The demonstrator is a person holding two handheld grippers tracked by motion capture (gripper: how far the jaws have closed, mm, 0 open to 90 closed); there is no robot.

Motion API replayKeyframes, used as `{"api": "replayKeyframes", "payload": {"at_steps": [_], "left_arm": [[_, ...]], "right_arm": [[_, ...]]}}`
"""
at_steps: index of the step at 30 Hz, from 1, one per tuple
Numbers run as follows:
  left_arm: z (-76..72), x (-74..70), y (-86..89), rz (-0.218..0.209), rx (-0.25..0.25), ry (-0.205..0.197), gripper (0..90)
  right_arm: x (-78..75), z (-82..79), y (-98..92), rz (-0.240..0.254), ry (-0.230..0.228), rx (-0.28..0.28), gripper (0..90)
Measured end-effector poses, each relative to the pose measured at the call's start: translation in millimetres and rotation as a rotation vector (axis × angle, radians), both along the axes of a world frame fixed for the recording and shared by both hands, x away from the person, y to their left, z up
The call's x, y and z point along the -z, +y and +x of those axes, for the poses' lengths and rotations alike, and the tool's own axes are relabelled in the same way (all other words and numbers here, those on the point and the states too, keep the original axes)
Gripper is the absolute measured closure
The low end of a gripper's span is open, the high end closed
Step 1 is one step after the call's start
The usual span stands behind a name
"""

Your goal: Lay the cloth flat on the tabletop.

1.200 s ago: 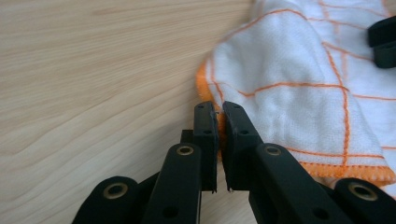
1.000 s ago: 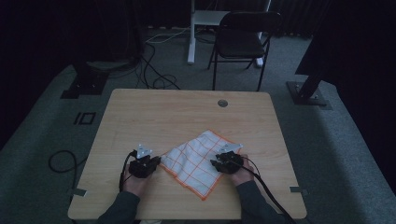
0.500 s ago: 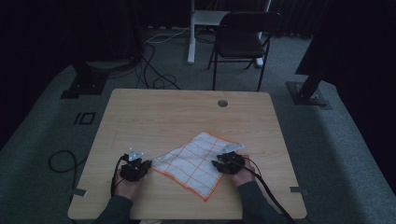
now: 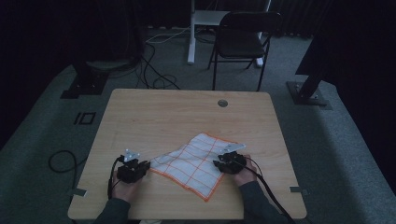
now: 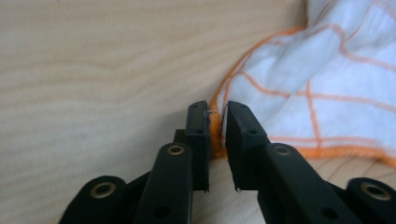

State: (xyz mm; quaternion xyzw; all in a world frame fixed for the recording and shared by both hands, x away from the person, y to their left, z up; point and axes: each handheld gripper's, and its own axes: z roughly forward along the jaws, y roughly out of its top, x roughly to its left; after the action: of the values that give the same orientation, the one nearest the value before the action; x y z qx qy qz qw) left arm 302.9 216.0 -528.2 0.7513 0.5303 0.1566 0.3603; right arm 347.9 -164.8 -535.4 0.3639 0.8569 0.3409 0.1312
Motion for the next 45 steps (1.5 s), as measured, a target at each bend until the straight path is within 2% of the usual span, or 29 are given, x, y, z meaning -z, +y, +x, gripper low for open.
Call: {"api": "replayKeyframes", "payload": {"at_steps": [3,9,16,21,29,34,39,45], "left_arm": [[5.8,-7.6,-3.7,-0.008,0.011,-0.025,76.1],[20.6,-19.3,-13.7,0.004,0.025,-0.062,72.3],[37.5,-28.0,-23.0,-0.004,0.039,-0.082,69.3],[51.8,-31.5,-36.8,-0.028,0.090,-0.092,67.6],[72.6,-26.8,-57.5,-0.073,0.157,-0.075,63.0],[86.2,-23.9,-71.9,-0.085,0.181,-0.059,61.9],[99.6,-19.2,-87.5,-0.074,0.202,-0.027,61.3],[108.4,-14.3,-104.1,-0.068,0.229,0.005,59.9]], "right_arm": [[0.1,-0.1,0.1,0.000,0.000,0.001,63.7],[0.2,-0.2,0.2,0.001,0.000,0.002,63.5],[0.3,-0.2,0.2,0.004,0.000,0.003,63.2],[0.6,-0.5,0.1,0.008,0.000,0.006,63.2],[1.1,-0.5,-0.7,0.015,-0.001,0.008,63.1],[1.3,-0.6,-0.9,0.019,-0.001,0.009,63.1],[1.5,-0.6,-1.2,0.022,-0.001,0.009,63.1],[1.7,-0.6,-1.6,0.028,0.001,0.012,63.1]]}}
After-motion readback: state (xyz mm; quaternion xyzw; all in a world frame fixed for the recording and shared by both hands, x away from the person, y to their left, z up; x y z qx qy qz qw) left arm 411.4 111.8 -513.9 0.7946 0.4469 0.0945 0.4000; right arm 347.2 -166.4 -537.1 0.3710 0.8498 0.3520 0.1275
